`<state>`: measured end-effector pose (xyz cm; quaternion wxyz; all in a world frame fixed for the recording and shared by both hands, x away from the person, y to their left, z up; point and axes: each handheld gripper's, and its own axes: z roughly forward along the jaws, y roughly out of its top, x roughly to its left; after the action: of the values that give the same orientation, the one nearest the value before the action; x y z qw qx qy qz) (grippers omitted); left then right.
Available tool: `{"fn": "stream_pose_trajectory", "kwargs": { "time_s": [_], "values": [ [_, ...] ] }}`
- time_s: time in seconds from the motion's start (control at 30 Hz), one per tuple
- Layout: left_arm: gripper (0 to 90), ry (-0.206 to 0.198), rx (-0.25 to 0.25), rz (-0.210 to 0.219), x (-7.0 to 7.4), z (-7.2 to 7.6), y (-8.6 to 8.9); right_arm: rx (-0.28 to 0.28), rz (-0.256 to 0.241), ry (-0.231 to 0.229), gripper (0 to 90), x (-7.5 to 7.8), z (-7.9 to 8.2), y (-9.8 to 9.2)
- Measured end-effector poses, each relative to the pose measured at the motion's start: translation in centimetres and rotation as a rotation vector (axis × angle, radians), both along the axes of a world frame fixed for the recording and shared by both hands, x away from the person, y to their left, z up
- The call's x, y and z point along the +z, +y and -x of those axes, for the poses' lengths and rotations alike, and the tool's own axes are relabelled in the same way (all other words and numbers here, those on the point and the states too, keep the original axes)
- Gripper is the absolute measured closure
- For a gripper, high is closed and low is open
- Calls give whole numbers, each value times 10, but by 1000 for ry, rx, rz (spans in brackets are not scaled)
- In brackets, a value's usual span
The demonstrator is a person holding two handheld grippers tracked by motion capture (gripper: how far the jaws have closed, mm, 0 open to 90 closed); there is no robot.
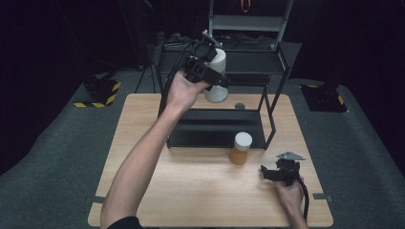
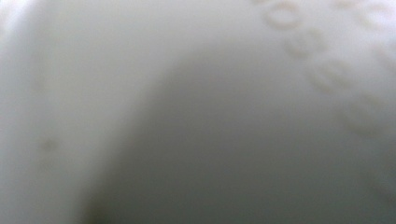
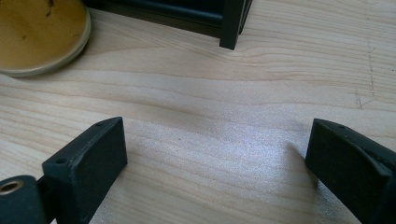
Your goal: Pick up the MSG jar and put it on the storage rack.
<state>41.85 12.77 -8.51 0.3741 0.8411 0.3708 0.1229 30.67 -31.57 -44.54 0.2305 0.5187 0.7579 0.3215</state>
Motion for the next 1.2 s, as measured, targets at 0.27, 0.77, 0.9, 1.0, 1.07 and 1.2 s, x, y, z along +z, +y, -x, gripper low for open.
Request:
{"fn": "stream_pose_trajectory", "kwargs": {
  "time_s": [0.27,0.77,0.9,1.0,1.07,1.2],
  "values": [
    [302,1,59,-19,32,-15,-12,3,2,-2,46,0,0,0],
    [302,-6,251,-66,40,-53,-33,1,0,-1,46,0,0,0],
    [302,-5,287,-72,35,-61,-37,4,2,-2,46,0,0,0],
    [302,1,311,-74,31,-67,-38,4,2,-2,46,0,0,0],
    [302,1,330,-79,28,-70,-40,4,2,-2,46,0,0,0],
    [302,5,346,-76,24,-75,-42,4,2,-3,46,0,0,0]
  ]
}}
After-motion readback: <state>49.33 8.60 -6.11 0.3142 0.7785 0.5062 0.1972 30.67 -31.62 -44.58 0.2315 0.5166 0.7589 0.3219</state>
